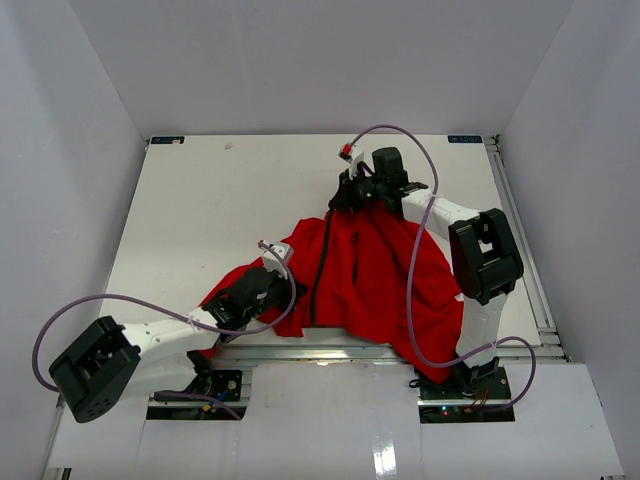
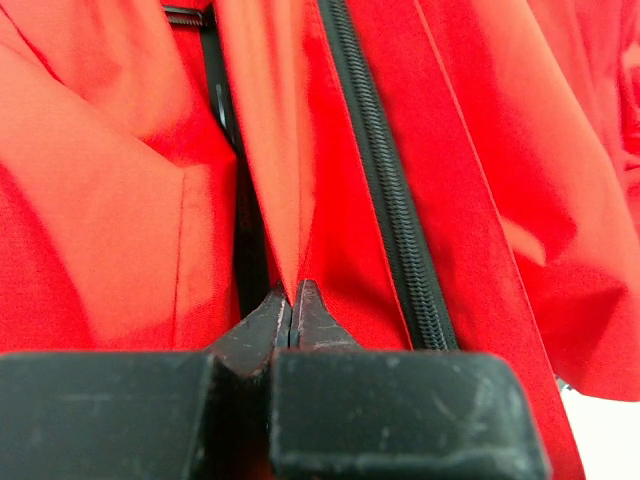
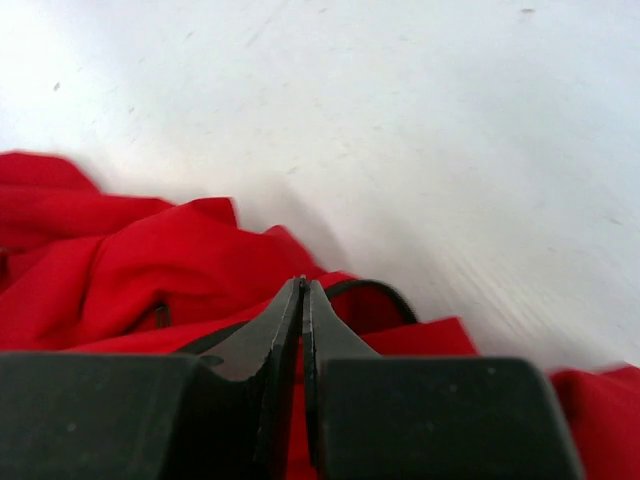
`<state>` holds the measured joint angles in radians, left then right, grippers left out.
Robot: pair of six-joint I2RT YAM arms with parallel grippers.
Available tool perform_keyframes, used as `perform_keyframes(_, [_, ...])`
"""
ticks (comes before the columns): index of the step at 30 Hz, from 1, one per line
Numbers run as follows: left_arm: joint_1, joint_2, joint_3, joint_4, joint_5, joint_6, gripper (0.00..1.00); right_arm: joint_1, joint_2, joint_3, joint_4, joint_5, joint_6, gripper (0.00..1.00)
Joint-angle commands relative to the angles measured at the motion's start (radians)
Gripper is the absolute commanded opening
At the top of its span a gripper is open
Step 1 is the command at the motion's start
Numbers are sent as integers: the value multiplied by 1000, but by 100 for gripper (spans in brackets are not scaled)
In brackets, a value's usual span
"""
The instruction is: Zip up the jacket
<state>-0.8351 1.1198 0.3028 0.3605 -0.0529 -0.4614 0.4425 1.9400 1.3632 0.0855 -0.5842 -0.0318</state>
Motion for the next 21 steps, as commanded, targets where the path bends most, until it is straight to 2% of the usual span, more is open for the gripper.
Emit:
perform_keyframes(1, [-16,-102,-23,-69,-2,-24,0,-68,-21,53,163,153,67,8])
perform_keyframes(11, [-18,-251,13,-206,-41,-23,0,-158,10,144,200,253,135,8])
perform_keyframes(15, [-18,-311,54,-264,-166,4,0,-186,9,197,202,253,146,8])
perform_keyframes(21, [-15,-327,178,-370,-383,75,0,-193,-29,233,217,339,102,8])
